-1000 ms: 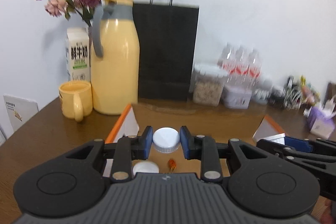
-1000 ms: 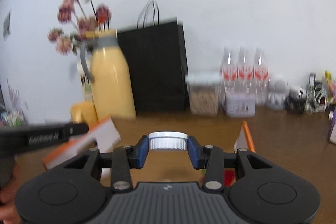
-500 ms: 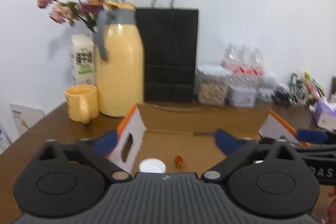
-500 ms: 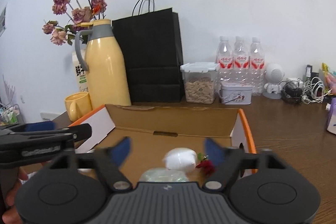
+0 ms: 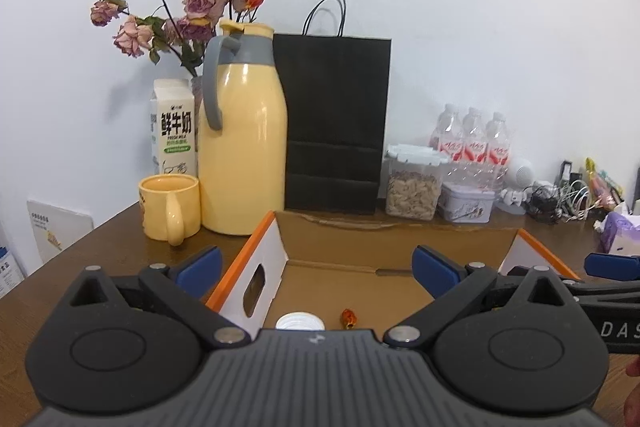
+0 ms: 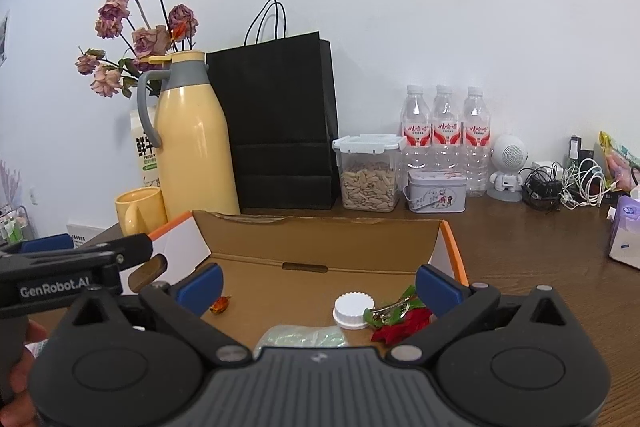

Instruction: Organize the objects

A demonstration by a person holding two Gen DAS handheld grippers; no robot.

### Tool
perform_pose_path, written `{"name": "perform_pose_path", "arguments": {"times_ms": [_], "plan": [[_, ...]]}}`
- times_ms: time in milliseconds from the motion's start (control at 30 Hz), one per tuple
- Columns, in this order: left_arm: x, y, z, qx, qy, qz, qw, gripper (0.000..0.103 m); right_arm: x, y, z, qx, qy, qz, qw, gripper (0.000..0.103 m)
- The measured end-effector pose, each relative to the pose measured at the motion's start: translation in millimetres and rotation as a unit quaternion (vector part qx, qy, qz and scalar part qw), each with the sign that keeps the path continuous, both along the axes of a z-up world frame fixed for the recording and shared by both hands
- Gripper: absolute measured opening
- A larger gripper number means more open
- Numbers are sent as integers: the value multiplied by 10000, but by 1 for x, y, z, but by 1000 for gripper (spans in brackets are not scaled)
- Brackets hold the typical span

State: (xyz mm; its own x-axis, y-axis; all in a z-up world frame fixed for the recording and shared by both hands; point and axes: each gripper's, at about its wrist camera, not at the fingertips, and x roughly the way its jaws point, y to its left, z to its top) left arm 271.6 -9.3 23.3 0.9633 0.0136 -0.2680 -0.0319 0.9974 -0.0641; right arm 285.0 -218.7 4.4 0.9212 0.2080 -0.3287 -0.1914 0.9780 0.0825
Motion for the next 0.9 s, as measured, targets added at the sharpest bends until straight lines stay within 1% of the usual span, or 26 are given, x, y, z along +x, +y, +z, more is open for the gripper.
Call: {"name": "perform_pose_path", "arguments": {"times_ms": [333, 467, 600, 733, 900], "plan": [[-18, 6, 7, -28, -219, 103, 9997, 103, -18, -12, 11, 40, -338, -32, 9994, 103], [-28, 9, 15, 10, -181, 118, 9998, 103, -31, -19, 21, 29, -430, 88, 9990, 103], [-40, 11, 22, 75, -80, 90, 9999, 103, -44, -22, 21, -52, -212, 314, 9993, 103], [-53, 12, 24, 204, 8, 52, 9998, 103, -57, -25, 12, -197, 141, 421, 9988, 103], [-69, 19, 27, 286, 173, 51, 9994, 103, -77, -36, -3, -189, 496, 490, 9974, 103]]}}
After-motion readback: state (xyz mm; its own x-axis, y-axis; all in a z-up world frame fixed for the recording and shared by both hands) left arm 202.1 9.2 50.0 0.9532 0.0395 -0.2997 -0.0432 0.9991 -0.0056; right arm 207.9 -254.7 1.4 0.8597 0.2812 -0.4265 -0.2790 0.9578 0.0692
